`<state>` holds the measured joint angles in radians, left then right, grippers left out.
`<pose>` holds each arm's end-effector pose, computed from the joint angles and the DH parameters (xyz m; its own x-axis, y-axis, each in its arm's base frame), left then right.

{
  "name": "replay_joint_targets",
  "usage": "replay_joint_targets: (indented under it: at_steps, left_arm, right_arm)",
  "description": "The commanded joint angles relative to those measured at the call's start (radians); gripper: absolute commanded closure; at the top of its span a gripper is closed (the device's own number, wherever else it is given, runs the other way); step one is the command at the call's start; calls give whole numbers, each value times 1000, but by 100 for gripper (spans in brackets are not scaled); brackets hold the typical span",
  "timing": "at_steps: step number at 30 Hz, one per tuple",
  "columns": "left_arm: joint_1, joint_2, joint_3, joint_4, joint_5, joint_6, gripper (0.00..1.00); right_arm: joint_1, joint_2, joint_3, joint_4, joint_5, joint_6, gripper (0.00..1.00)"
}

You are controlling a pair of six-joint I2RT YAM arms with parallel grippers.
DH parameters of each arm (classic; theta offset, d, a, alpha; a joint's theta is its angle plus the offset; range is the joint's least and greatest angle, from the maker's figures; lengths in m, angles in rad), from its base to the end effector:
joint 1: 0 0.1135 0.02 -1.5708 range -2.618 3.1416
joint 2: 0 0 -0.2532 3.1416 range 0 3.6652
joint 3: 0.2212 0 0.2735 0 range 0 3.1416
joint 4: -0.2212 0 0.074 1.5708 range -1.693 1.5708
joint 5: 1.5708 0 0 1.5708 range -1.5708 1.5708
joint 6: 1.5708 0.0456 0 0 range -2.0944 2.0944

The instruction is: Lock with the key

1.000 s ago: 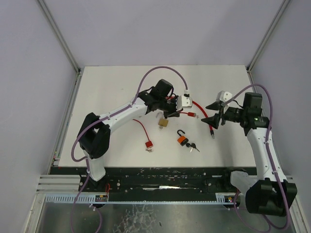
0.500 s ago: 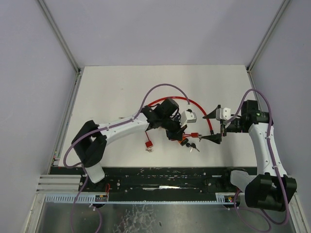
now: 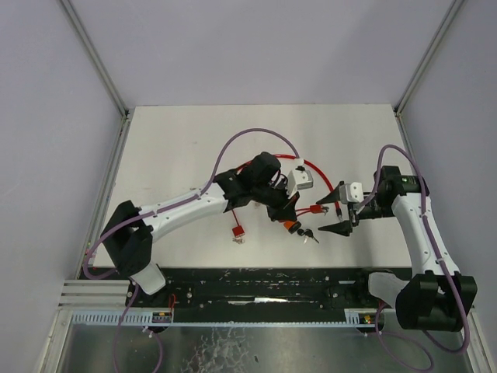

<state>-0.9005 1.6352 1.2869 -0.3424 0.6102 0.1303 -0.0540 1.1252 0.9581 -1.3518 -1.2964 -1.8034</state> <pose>0.2239 -0.3245 0.2606 -0.2733 0.5162 -0.8117 0.9603 0.0967 -0.2618 0.1905 0.0337 0.2705 0.2641 -0.2783 -0.9234 -0.9622 -0.0105 -0.2721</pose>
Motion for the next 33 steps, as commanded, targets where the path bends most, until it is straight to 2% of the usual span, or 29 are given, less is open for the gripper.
replay_joint_targets:
  at_steps: [1,5,10,18,24,28,33]
  left_arm:
    - [-13,-28,-24,73,33,9,100]
    - [-19,-38,-44,76,31,38,100]
    - [-19,-40,-49,84,23,58,100]
    - [-20,-55,-60,97,27,64,100]
    - [-19,-70,-84,131,11,57,99]
    - [-20,-75,-91,169,2,37,96]
    - [-17,-113,-138,282,-78,-8,71]
  right_arm:
    - [45,-3,27,85,-19,89,27]
    - [83,-43,-13,277,33,289,34]
    - [99,-84,-55,396,61,411,43]
    - [105,-78,-66,413,77,436,50]
    - [106,-83,-65,382,46,404,70]
    - [106,-82,-52,339,28,376,87]
    - [105,-79,-33,309,26,383,98]
